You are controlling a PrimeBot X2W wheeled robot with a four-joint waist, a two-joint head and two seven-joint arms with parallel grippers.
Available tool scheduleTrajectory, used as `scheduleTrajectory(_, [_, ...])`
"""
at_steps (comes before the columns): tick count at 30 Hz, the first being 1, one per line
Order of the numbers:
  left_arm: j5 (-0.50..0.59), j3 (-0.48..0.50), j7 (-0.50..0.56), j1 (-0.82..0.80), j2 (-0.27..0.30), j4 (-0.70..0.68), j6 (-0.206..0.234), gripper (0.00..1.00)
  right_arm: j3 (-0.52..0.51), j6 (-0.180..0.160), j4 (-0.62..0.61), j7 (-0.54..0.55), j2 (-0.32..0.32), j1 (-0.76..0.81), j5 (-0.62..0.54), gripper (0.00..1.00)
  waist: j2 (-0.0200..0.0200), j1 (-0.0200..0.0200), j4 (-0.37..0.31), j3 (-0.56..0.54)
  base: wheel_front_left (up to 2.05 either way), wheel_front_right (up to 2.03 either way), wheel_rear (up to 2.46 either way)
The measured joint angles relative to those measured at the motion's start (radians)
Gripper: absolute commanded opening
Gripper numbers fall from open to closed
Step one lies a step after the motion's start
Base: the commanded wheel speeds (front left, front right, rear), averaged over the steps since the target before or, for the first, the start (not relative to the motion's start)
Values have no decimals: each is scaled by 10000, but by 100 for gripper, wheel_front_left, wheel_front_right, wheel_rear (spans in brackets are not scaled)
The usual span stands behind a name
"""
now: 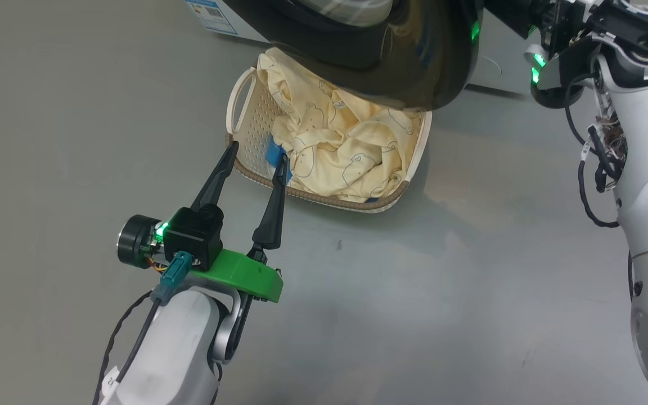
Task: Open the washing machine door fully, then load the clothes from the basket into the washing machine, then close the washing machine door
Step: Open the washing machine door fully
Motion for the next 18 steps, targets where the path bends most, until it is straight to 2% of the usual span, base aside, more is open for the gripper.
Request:
scheduleTrajectory(9, [27,-13,2,271,4,240,6,100,130,176,-59,134,249,780,274,0,0,0,-23,-556,0,0,0])
scheduleTrajectory(18, [111,-31,0,411,10,318,6,100,556,213,-280,297,410,1315,387,0,0,0,44,-1008,0,0,0])
